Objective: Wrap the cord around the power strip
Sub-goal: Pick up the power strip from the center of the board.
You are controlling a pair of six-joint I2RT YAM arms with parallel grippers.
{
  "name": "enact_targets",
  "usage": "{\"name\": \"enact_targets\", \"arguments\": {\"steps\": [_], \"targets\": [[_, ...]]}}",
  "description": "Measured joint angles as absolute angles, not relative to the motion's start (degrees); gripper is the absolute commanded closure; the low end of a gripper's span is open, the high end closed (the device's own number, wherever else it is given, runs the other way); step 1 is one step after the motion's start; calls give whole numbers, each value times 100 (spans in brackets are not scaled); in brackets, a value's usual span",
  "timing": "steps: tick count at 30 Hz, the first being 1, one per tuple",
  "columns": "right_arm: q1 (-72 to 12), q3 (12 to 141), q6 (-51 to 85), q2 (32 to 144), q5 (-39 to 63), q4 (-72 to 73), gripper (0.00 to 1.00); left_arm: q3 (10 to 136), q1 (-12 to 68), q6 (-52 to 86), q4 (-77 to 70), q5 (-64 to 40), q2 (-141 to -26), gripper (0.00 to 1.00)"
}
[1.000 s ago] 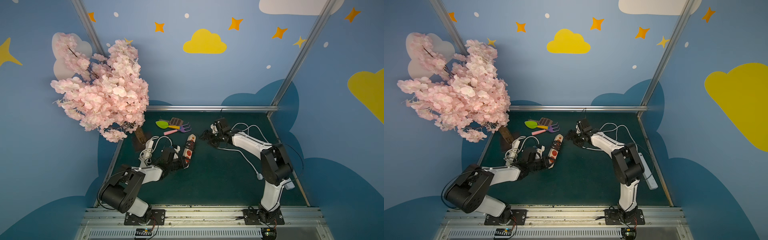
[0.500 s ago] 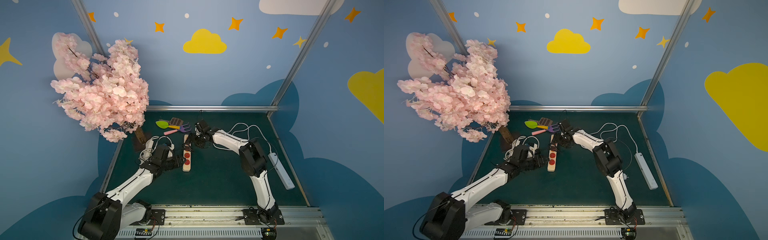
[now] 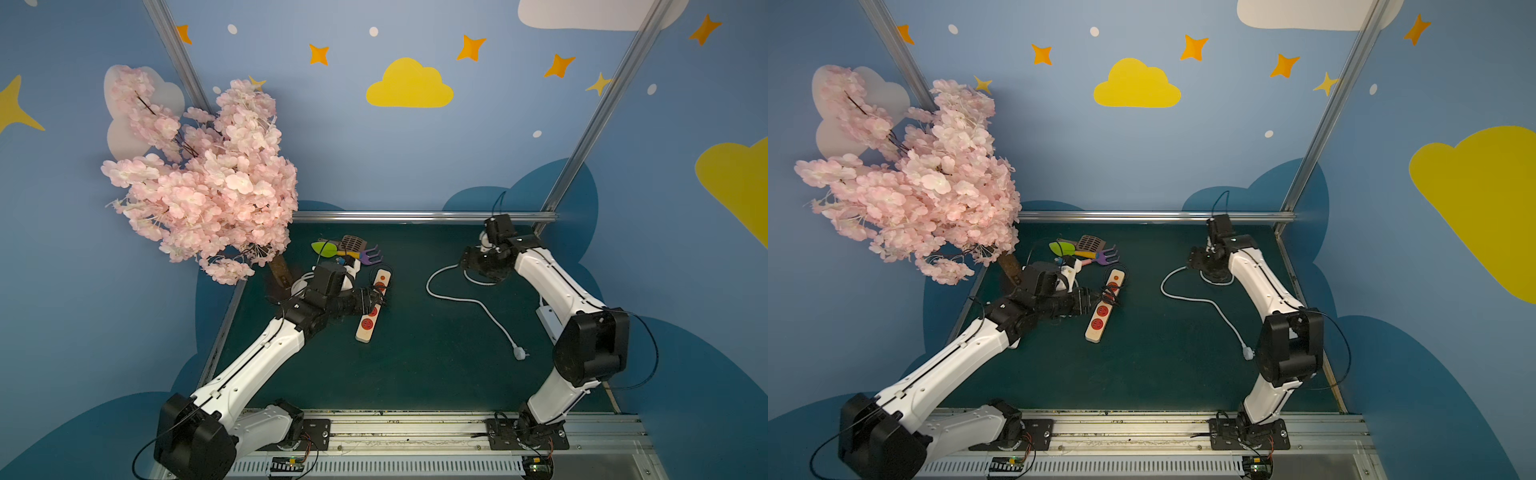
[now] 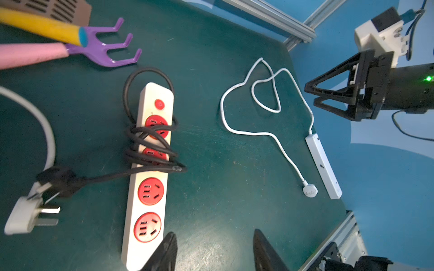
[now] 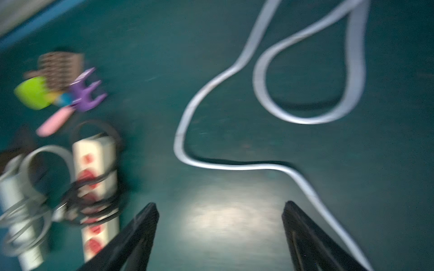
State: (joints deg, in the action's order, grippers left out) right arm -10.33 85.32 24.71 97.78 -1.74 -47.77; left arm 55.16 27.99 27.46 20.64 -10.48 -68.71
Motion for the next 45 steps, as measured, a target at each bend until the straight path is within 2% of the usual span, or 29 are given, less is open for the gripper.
{"name": "enact_targets", "arguments": {"steps": [5,11,19,25,30,31,34,38,45], "targets": [[322,7605,2126,9856,-1533,-5450,10,5833,3017,2541,1741,-1190,-7594,48],[1232,7391,2049,10348,-2023,-5570,10,6029,3020,2462,1531,-1610,-8038,48],[1653,7454,1931,10989,-1857,-5249,10,6080,3020,2309,1500,-1791,-8014,48],[1946,8136,1555,11515,-1068,-5256,13,6121,3020,2263,1511,-1828,-8014,49],[2023,8082,1415,11496,-840,-5188,11,6252,3020,2237,1514,-1846,-8014,50],[2032,8090,1406,11507,-766,-5196,13,6287,3020,2231,1514,-1848,-8016,51],[1935,8110,1365,11515,-661,-5234,34,6372,3028,2228,1518,-1870,-8020,52],[1568,8060,1380,11502,-342,-5269,52,6410,3028,2248,1516,-1883,-8027,53],[1031,8215,1546,11205,217,-5450,70,6694,3061,2381,1535,-2115,-8237,53]]}}
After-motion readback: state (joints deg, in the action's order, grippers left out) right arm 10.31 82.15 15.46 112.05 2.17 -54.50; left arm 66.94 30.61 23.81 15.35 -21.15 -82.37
